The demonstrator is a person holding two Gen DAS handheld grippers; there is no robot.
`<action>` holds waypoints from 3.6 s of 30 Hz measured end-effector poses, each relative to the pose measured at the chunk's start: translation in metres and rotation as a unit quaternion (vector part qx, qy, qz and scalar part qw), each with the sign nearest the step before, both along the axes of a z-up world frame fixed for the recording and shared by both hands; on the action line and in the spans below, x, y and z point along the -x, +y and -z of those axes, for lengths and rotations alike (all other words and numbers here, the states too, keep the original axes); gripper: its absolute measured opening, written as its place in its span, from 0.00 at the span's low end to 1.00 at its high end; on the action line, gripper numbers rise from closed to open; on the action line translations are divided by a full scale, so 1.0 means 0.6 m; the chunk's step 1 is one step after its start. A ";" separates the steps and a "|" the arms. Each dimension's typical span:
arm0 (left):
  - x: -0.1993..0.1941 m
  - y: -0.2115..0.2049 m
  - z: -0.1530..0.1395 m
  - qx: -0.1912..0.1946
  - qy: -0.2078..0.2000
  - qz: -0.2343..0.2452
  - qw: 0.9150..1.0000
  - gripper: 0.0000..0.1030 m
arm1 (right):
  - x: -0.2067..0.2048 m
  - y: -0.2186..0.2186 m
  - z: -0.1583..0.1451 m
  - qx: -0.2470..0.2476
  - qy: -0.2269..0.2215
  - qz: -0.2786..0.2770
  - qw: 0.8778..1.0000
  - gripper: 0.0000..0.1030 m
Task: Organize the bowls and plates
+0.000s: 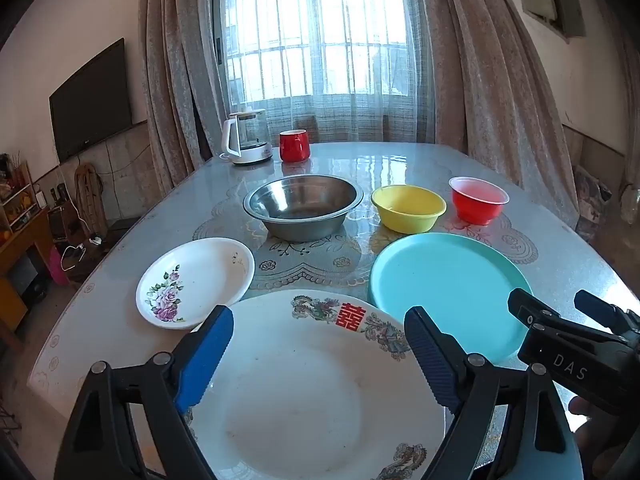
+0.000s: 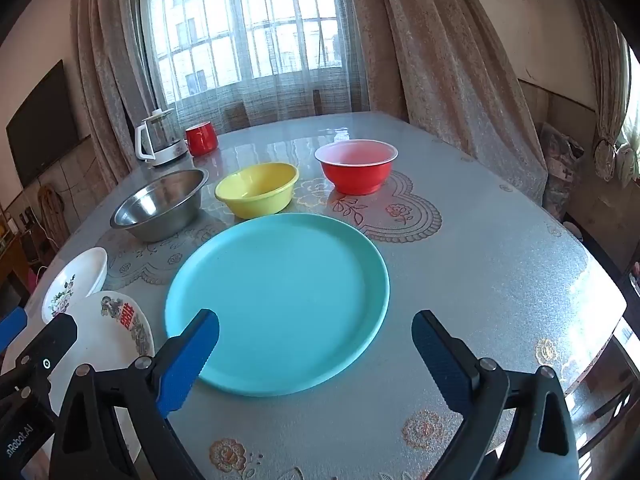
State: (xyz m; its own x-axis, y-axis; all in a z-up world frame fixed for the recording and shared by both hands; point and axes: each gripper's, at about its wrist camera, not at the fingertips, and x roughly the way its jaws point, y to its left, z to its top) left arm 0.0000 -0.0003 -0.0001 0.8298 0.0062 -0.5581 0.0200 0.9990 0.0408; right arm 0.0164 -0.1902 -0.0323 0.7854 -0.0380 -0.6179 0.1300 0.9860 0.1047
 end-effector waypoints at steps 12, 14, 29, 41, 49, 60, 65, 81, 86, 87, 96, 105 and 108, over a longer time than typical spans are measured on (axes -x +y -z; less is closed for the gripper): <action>-0.009 -0.062 -0.001 -0.048 0.015 -0.023 0.998 0.85 | -0.029 -0.059 -0.025 0.020 -0.045 -0.022 0.999 0.96; -0.008 -0.069 -0.005 -0.056 0.016 -0.033 0.998 0.85 | -0.052 -0.059 -0.038 0.018 -0.046 -0.028 0.998 0.96; 0.022 -0.058 0.020 -0.060 0.027 -0.015 0.998 0.85 | -0.011 -0.056 -0.003 -0.023 -0.022 -0.019 0.999 0.96; 0.048 -0.005 0.042 -0.024 0.025 0.011 0.999 0.85 | 0.027 -0.015 -0.008 0.005 -0.031 -0.001 0.999 0.96; 0.057 0.013 0.030 -0.005 0.006 0.012 1.000 0.85 | 0.036 0.020 -0.017 0.034 -0.028 -0.017 0.999 0.96; 0.043 0.011 0.028 -0.002 0.010 0.021 1.000 0.85 | 0.034 0.016 -0.014 0.029 -0.023 -0.012 0.999 0.96; 0.034 0.000 0.029 -0.005 0.011 0.031 0.999 0.85 | 0.033 0.001 -0.009 0.018 -0.022 -0.003 1.000 0.96; 0.017 -0.029 0.018 -0.024 0.011 0.053 0.998 0.85 | 0.033 -0.034 0.010 -0.018 -0.014 0.006 1.000 0.96; 0.011 -0.035 0.016 -0.028 0.011 0.057 0.998 0.85 | 0.033 -0.041 0.017 -0.020 -0.008 0.007 1.000 0.96; 0.010 -0.036 0.016 -0.028 0.012 0.057 0.998 0.85 | 0.032 -0.043 0.018 -0.021 -0.007 0.007 1.000 0.96; -0.002 -0.044 0.017 -0.037 0.017 0.061 0.997 0.85 | 0.022 -0.052 0.024 -0.027 -0.002 0.004 1.000 0.95; -0.023 -0.051 0.024 -0.035 0.034 0.068 0.996 0.83 | 0.003 -0.066 0.035 -0.030 0.005 -0.001 1.000 0.89; -0.033 -0.051 0.024 -0.033 0.046 0.073 0.996 0.75 | -0.003 -0.069 0.038 -0.030 0.008 -0.004 0.999 0.89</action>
State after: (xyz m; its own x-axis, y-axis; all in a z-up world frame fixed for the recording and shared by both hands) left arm 0.0200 -0.0308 -0.0145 0.7705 -0.0717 -0.6334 0.1710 0.9805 0.0971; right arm 0.0181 -0.2318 -0.0549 0.7754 0.0069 -0.6314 0.1236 0.9789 0.1625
